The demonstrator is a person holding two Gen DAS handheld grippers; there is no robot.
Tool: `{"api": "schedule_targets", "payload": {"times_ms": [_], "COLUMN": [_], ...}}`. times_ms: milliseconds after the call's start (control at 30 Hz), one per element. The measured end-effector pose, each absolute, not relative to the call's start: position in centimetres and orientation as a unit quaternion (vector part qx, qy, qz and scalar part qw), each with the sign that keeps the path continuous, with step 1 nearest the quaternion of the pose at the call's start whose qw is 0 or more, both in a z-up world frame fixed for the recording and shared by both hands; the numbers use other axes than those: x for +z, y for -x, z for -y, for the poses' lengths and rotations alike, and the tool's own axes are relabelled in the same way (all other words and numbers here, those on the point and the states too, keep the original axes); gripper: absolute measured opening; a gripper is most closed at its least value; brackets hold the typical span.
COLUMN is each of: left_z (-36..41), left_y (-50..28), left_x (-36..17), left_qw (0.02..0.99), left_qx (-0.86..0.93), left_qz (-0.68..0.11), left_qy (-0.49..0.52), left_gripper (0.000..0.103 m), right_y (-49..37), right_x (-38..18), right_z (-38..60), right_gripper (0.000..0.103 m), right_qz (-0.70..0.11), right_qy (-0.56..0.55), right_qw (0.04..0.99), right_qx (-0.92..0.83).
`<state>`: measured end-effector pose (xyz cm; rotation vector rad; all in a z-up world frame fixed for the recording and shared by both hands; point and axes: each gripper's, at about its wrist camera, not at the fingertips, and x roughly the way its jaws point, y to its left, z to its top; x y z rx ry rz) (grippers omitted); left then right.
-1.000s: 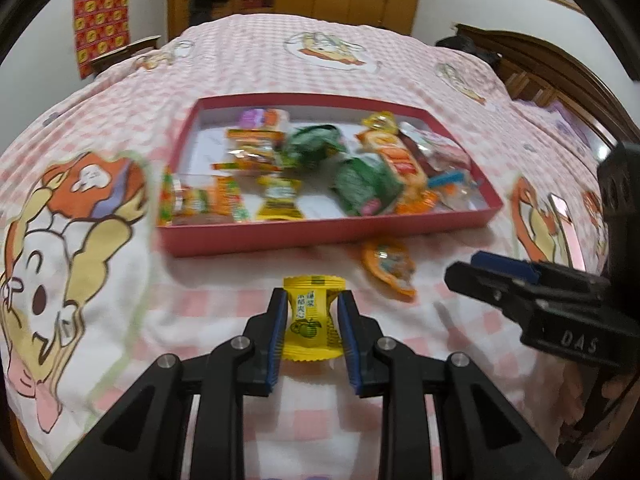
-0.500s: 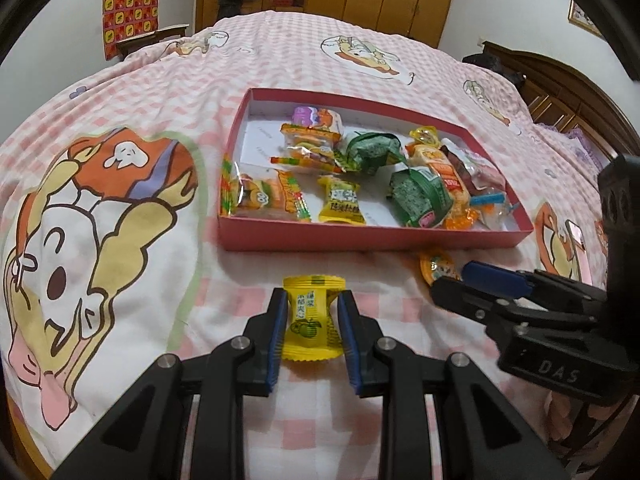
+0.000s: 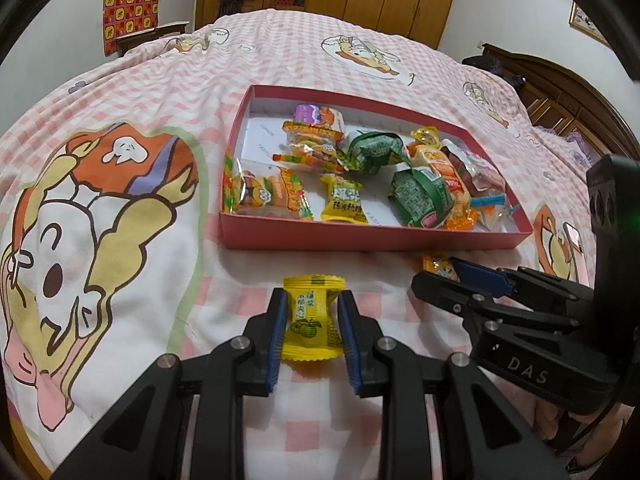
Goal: Organize snacks
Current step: 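Close left tool on the yellow candy while right tool approaches the orange jelly cup, then lift the yellow candy with left tool while right tool grasps the orange jelly cup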
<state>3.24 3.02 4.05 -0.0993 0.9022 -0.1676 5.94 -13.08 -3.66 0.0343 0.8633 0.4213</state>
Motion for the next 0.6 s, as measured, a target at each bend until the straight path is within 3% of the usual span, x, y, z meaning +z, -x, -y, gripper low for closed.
{"api": "schedule_targets", "payload": {"times_ms": [600], "left_z": [-2.2], "left_y": [-2.5], "left_x": [6.2], "left_qw": [0.905], "left_qx": [-0.094], "left_qz": [-0.413], "left_qy": [0.044], "left_gripper": [0.027], "right_y": [-3.7], "right_x": [-2.1], "right_z": [13.6], "right_gripper": [0.037], "right_qz": [-0.402], "right_qy": [-0.032], "right_qw": [0.885], "right_qx": [0.231]}}
